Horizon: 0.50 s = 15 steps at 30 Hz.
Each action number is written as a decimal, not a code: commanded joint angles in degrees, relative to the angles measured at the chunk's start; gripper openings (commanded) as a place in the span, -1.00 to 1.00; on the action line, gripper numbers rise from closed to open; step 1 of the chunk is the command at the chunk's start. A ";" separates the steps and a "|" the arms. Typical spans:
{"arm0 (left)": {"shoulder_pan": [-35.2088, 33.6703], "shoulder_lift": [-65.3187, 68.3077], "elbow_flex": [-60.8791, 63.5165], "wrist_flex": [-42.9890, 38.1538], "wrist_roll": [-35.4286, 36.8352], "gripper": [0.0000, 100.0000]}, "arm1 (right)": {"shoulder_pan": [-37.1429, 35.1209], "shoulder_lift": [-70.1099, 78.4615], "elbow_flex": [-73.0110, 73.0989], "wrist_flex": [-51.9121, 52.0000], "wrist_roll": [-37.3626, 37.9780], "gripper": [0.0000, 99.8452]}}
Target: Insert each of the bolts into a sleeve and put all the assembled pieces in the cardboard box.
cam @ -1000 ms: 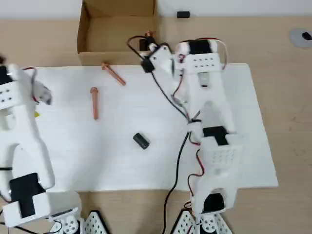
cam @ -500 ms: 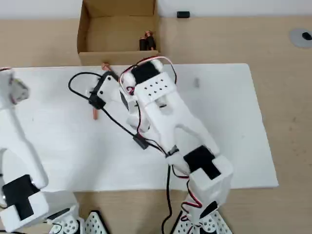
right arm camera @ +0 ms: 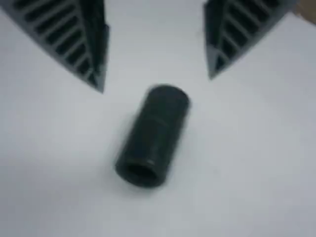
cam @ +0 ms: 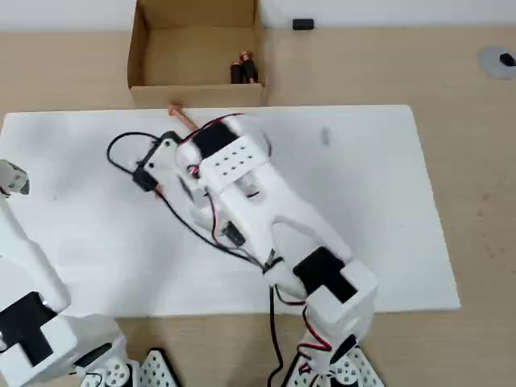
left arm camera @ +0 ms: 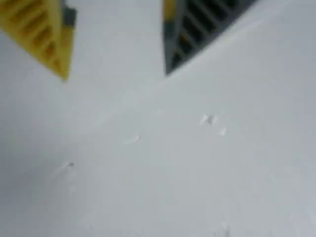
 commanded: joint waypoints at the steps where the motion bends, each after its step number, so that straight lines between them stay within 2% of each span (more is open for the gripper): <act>1: -0.35 -0.48 0.09 -0.79 0.44 -0.73 | -0.92 -1.71 1.89 -2.29 -4.04 -0.64; 15: -0.35 -0.48 0.09 -0.79 0.26 -0.73 | 1.89 7.43 7.34 -9.05 -5.27 -0.64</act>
